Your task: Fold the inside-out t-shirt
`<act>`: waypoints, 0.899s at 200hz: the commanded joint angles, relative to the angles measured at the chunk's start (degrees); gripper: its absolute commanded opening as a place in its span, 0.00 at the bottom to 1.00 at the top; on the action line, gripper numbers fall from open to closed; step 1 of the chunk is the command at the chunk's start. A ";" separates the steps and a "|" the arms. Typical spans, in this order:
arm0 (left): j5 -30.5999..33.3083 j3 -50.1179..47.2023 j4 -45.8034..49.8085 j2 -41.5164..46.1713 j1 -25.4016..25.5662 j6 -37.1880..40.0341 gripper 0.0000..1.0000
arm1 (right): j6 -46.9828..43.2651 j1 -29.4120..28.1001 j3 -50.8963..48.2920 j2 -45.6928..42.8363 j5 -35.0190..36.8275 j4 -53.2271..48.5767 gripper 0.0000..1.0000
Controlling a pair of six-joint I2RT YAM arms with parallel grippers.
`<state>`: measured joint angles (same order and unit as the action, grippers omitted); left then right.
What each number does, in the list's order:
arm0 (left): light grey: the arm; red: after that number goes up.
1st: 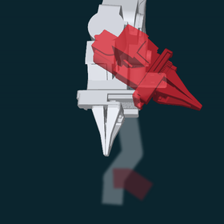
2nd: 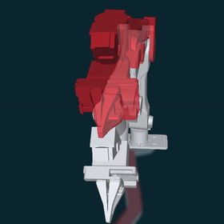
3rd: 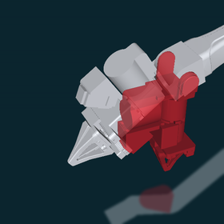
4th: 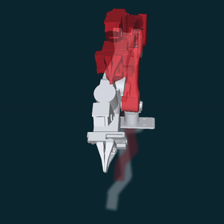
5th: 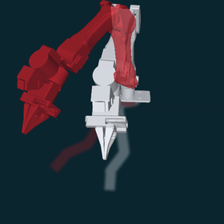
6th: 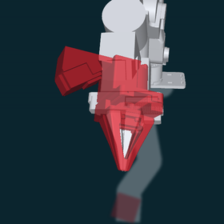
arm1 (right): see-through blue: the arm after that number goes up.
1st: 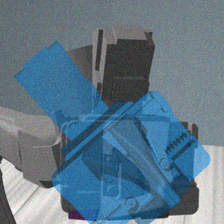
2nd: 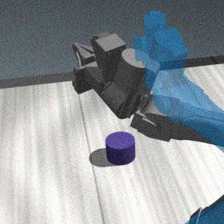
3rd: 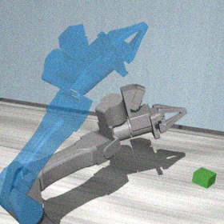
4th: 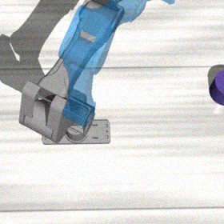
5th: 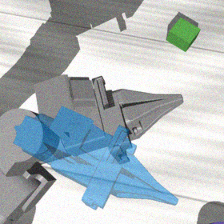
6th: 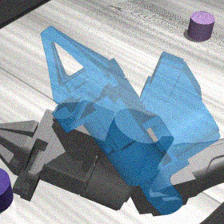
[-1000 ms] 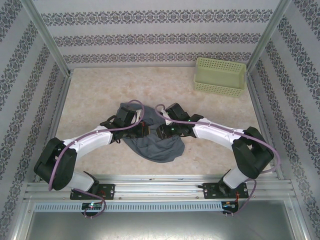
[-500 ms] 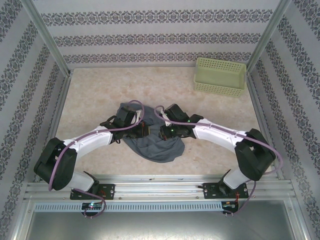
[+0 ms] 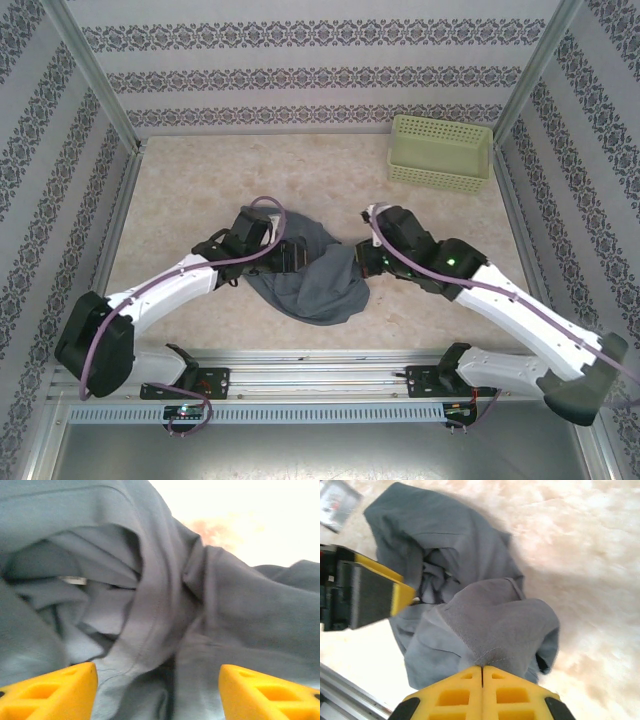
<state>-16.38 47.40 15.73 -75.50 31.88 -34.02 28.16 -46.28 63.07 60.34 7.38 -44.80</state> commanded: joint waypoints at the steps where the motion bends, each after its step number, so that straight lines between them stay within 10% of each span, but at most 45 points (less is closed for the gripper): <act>1: 10.55 1.22 8.33 0.46 -1.28 0.93 0.73 | 3.27 -0.04 0.52 -4.00 9.27 -11.05 0.00; 77: 6.25 5.15 5.86 -12.71 -2.78 1.65 0.77 | 9.11 5.10 -5.87 -15.44 10.37 -17.05 0.00; 119: 2.78 7.38 5.54 -18.80 -2.74 1.94 0.53 | 11.88 7.47 -7.20 -16.30 13.61 -20.80 0.00; 160: 6.86 11.90 10.26 -18.55 -4.49 2.97 0.01 | 5.90 9.72 -0.80 -16.39 16.37 -25.25 0.00; 180: 7.46 14.65 11.39 -13.15 -7.06 3.17 0.00 | 0.90 9.81 6.50 -16.45 17.29 -25.89 0.00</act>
<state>-11.49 57.84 24.62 -95.11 28.12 -31.88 35.35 -36.86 61.39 44.95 20.62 -68.58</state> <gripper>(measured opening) 0.050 0.044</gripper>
